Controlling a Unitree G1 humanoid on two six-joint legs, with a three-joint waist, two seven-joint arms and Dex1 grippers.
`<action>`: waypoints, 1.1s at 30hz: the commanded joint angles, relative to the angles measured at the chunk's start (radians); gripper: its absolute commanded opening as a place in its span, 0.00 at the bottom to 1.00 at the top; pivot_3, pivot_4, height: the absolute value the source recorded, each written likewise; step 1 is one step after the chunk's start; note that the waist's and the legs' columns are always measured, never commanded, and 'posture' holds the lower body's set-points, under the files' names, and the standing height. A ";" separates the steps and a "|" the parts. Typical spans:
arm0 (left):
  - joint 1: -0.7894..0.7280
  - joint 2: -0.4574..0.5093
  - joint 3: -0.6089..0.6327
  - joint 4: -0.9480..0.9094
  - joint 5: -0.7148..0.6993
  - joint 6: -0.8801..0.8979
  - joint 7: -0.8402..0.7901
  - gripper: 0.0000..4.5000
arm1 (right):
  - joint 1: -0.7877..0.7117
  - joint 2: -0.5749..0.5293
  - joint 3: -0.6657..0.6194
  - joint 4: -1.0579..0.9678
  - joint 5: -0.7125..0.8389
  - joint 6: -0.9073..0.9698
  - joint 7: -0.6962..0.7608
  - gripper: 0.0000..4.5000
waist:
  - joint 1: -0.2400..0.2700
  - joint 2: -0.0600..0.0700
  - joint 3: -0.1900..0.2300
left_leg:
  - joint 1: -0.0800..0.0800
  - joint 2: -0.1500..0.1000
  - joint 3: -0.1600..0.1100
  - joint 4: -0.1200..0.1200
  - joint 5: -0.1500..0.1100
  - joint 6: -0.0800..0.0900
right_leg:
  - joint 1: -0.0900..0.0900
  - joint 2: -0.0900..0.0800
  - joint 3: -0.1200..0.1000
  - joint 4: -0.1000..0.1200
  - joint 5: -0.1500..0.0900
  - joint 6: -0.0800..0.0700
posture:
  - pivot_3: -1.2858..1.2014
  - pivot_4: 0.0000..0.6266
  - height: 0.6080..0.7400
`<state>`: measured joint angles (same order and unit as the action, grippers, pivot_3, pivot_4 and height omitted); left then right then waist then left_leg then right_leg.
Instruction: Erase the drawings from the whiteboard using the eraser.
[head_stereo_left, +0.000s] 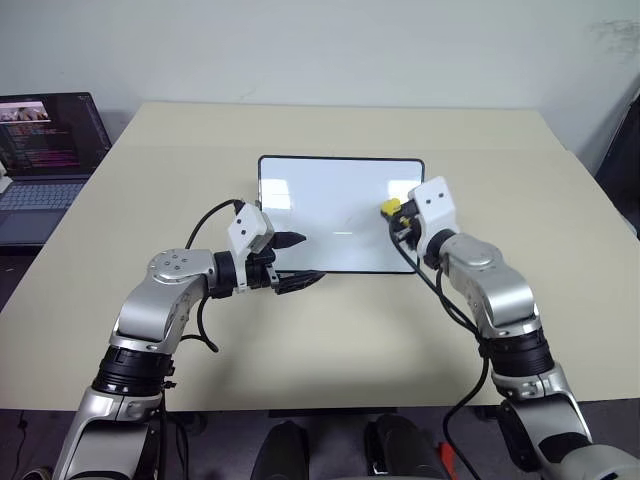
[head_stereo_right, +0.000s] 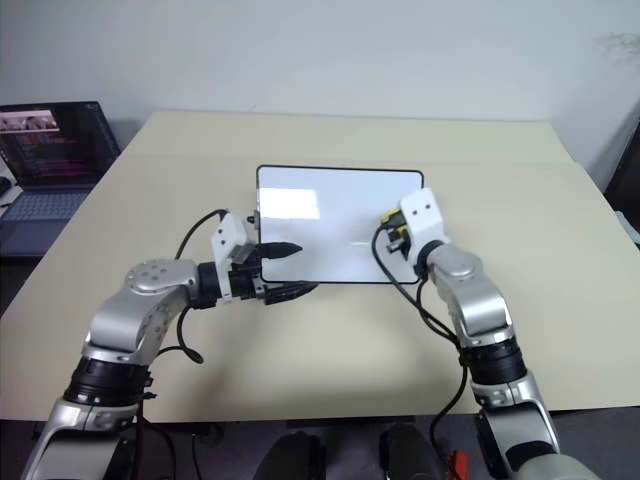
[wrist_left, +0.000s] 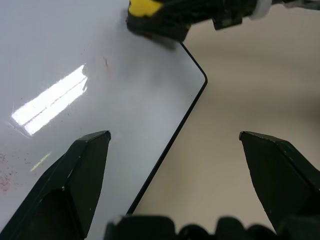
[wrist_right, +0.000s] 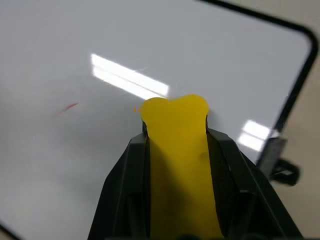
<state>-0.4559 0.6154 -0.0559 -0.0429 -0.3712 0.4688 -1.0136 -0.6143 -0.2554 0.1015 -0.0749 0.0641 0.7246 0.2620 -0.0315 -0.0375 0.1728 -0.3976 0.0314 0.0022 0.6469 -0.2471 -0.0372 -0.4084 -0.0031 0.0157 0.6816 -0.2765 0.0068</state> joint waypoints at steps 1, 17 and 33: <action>-0.011 0.006 0.003 -0.029 0.000 -0.011 -0.003 1.00 | 0.012 -0.011 0.041 0.009 -0.001 0.019 0.047 0.27 | -0.001 0.000 0.000 | 0.000 0.000 0.000 0.000 0.000 0.000 | 0.000 0.000 0.000 0.000 0.000 0.000 | 0.52 0.24 1.00; -0.002 0.007 0.001 -0.039 -0.005 -0.007 -0.001 1.00 | 0.006 -0.032 0.111 0.073 -0.053 -0.023 0.101 0.27 | 0.001 -0.001 -0.001 | 0.002 0.000 0.001 0.000 0.002 0.002 | 0.002 0.000 0.001 -0.001 0.001 -0.001 | 0.52 0.24 1.00; -0.006 0.001 -0.009 -0.038 -0.009 -0.006 -0.002 1.00 | 0.012 -0.097 0.074 0.082 -0.061 -0.003 0.134 0.27 | 0.002 -0.001 -0.001 | 0.004 0.000 0.001 0.000 0.004 0.006 | 0.004 0.000 0.001 -0.001 0.002 0.001 | 0.52 0.24 1.00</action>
<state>-0.4509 0.6145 -0.0752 -0.0433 -0.3721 0.4706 -1.0143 -0.6366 -0.3365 0.1577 -0.0060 0.0012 0.6700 0.3643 -0.0299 -0.0387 0.1718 -0.3934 0.0317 0.0030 0.6466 -0.2428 -0.0314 -0.4046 -0.0030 0.0166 0.6807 -0.2742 0.0070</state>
